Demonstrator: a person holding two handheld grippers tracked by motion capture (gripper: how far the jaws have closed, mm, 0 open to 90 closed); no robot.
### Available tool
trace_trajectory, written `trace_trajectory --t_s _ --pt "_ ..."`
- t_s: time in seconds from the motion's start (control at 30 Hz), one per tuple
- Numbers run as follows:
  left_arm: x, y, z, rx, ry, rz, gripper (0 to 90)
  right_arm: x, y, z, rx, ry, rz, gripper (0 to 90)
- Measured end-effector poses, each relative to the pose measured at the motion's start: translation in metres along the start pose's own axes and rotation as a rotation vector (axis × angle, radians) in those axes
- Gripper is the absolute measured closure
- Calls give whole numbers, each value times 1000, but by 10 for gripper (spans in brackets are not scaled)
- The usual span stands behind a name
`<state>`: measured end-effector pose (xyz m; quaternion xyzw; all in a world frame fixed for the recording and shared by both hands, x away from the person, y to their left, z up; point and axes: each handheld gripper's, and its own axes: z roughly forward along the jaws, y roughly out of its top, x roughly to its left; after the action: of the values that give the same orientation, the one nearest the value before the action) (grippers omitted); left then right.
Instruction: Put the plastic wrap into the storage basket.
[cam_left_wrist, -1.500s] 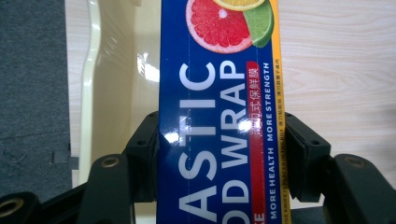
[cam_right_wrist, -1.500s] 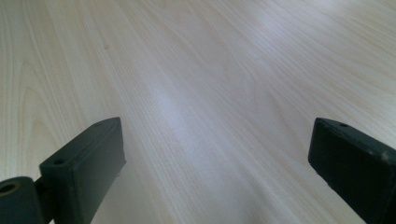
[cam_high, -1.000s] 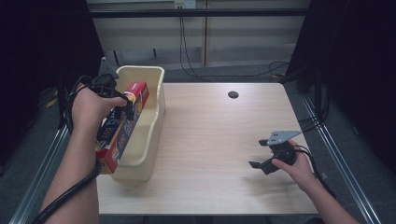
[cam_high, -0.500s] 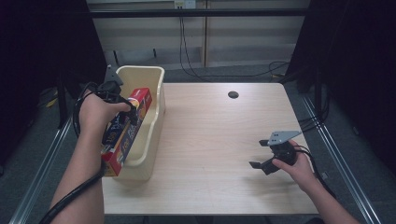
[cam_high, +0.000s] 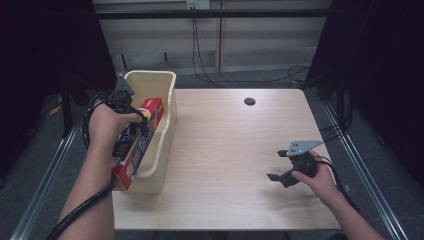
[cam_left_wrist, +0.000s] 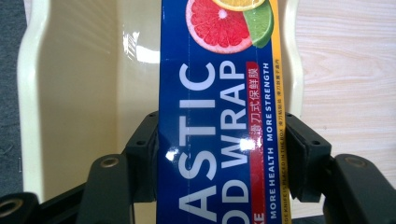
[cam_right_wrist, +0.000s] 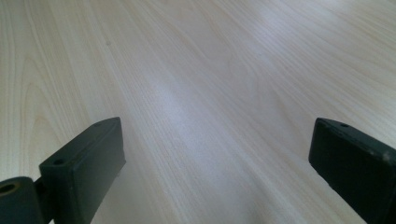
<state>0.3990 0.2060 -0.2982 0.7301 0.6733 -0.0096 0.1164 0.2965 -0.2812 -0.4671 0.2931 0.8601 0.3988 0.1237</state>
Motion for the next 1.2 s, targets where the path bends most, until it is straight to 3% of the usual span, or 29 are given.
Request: trace_trajectory --t_s 0.9,1.2 --pt "4 -3 21 38 -8 3 403 1 -1 1 8 6 0 34" --pt "4 -1 31 59 9 -1 401 1 -1 1 9 4 -2 34"
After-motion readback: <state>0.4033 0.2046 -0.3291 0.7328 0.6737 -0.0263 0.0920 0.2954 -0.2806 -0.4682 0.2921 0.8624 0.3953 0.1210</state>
